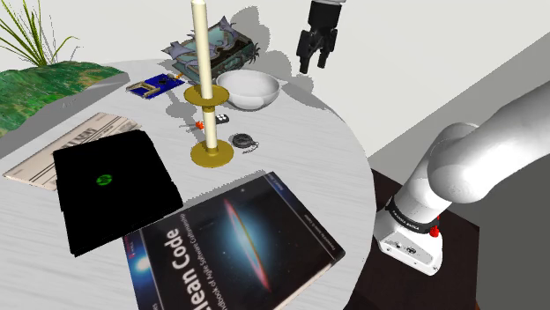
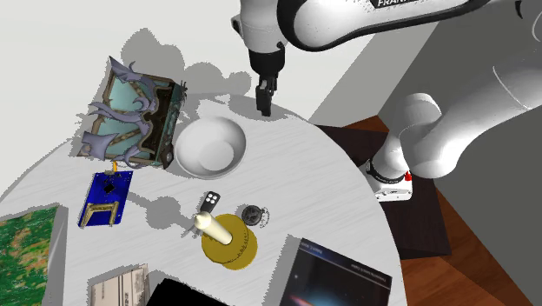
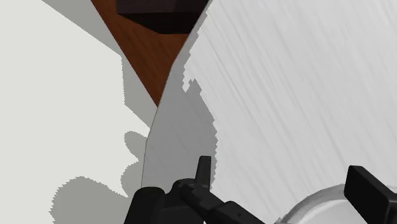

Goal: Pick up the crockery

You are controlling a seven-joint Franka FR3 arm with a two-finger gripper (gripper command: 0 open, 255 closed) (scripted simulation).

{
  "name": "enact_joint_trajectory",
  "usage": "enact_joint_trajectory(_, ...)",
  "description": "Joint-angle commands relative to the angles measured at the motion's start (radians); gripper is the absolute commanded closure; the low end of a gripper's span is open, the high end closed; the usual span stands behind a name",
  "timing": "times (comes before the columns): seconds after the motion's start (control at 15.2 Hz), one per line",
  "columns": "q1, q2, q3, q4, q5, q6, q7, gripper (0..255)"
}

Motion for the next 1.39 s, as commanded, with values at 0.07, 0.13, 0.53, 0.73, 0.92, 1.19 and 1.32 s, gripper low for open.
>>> enact_joint_trajectory(0.07,0.007,0.118,-0.005,0.091,0.029,0.029,0.000,0)
enact_joint_trajectory(0.13,0.008,0.157,-0.007,0.124,0.038,0.035,-0.001,0)
enact_joint_trajectory(0.53,0.011,0.396,-0.016,0.355,0.100,0.042,-0.011,0)
enact_joint_trajectory(0.73,0.011,0.412,-0.016,0.346,0.105,0.067,-0.014,0)
enact_joint_trajectory(0.92,0.011,0.415,-0.016,0.310,0.106,0.106,-0.019,0)
enact_joint_trajectory(1.19,0.011,0.420,-0.015,0.280,0.108,0.140,-0.022,0)
enact_joint_trajectory(1.32,0.011,0.420,-0.016,0.281,0.108,0.139,-0.023,255)
